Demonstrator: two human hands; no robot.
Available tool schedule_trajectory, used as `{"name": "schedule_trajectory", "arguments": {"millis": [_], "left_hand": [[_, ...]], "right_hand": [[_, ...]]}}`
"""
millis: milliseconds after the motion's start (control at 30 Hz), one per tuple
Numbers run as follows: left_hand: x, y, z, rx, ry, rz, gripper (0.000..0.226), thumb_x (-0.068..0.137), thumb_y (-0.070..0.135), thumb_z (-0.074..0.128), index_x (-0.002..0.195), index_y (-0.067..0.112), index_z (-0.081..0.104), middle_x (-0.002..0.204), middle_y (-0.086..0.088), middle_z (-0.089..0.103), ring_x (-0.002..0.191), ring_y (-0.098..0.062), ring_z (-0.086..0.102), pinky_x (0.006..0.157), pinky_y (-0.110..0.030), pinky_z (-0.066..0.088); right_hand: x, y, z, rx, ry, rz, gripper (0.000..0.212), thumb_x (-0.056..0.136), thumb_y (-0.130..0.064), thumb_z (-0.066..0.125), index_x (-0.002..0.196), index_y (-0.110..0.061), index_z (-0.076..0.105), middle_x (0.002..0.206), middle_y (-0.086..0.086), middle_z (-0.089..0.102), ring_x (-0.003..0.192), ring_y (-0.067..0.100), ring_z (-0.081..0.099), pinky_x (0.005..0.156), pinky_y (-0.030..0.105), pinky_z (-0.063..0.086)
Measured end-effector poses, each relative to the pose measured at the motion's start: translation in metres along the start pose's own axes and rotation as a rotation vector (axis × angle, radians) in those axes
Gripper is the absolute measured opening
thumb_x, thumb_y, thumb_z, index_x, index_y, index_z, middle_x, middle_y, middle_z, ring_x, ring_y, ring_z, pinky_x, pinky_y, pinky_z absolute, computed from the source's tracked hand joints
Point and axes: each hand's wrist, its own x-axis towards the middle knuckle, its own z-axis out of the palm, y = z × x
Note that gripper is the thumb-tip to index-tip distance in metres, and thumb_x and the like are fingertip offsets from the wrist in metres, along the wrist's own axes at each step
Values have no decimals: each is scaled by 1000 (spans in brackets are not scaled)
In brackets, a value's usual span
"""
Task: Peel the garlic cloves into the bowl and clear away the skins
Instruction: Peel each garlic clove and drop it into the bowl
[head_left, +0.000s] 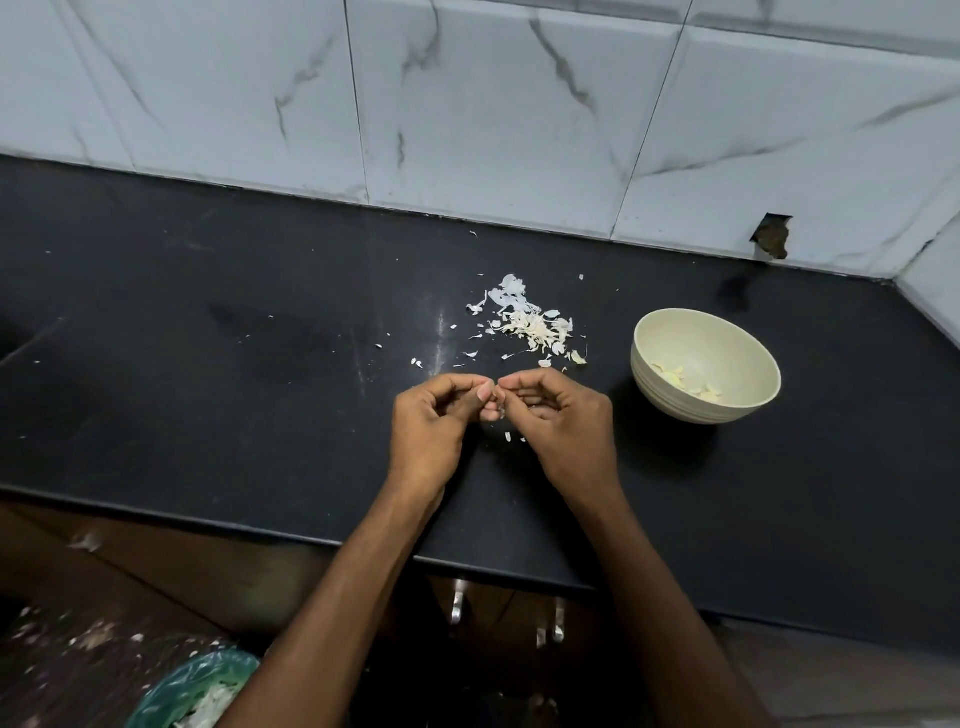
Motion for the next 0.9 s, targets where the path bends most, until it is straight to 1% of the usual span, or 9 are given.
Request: {"name": "schedule_trajectory", "arguments": {"millis": [100, 267, 333, 433, 533, 733, 800, 867, 900], "left_hand": [[-1, 1, 1, 19, 13, 12, 9, 91, -1, 74, 100, 1, 77, 86, -15, 78, 76, -18, 74, 77, -28, 59], [-3, 1, 2, 53, 11, 41, 10, 91, 0, 75, 101, 1, 78, 86, -13, 79, 78, -19, 75, 77, -25, 60], [-3, 2, 2, 49, 6, 49, 10, 91, -1, 75, 101, 0, 78, 86, -13, 79, 78, -18, 75, 76, -24, 59], [-4, 2, 1, 31, 1, 61, 11, 91, -1, 75, 102, -2, 78, 87, -15, 79, 77, -18, 75, 74, -23, 59], [-3, 1, -1, 33, -3, 64, 12, 91, 1, 75, 103, -1, 78, 91, -15, 79, 84, -23, 76, 80, -28, 60], [-3, 5, 0, -93, 7, -1, 15, 90, 0, 75, 105, -4, 76, 96, -21, 77, 87, -26, 74, 90, -38, 60], [-2, 5, -1, -150, 25, -34, 16, 90, 0, 74, 106, -6, 75, 92, -21, 76, 82, -25, 72, 88, -37, 59], [-2, 5, -2, -179, 33, -50, 17, 90, 0, 74, 106, -7, 74, 88, -20, 75, 79, -24, 69, 86, -36, 58], [-2, 6, -2, -177, 30, -51, 17, 91, 0, 74, 106, -7, 74, 88, -20, 75, 78, -24, 69, 84, -35, 59]], "right_hand": [[0, -1, -1, -19, 13, -16, 13, 90, -3, 78, 101, -9, 79, 86, -3, 80, 81, 12, 78, 82, 32, 63], [0, -3, -1, -2, 42, -32, 12, 87, -1, 80, 98, -6, 77, 80, -2, 79, 75, 11, 78, 75, 21, 60], [0, -2, -1, 30, 54, -15, 13, 87, 1, 80, 98, -4, 76, 81, 0, 79, 75, 14, 78, 75, 22, 60], [2, -1, 0, 112, 58, 50, 16, 86, 2, 80, 100, -4, 75, 86, 5, 80, 78, 20, 79, 78, 29, 62], [4, -2, -3, 217, 50, 153, 18, 87, 4, 79, 104, -2, 74, 89, 10, 80, 84, 26, 79, 82, 35, 64], [6, -4, -2, 358, 78, 228, 17, 90, 7, 74, 106, 4, 72, 91, 19, 79, 83, 24, 78, 77, 28, 63], [8, 2, -3, 246, 111, 197, 14, 93, 6, 69, 104, -1, 74, 93, 14, 79, 86, 20, 78, 81, 29, 63], [7, 7, -6, -26, 121, 43, 25, 95, 4, 60, 103, -9, 78, 100, 2, 79, 94, 14, 77, 90, 35, 62], [6, 7, -7, -146, 91, -55, 28, 93, 2, 58, 106, -12, 79, 105, -2, 78, 98, 11, 75, 93, 37, 60]]}}
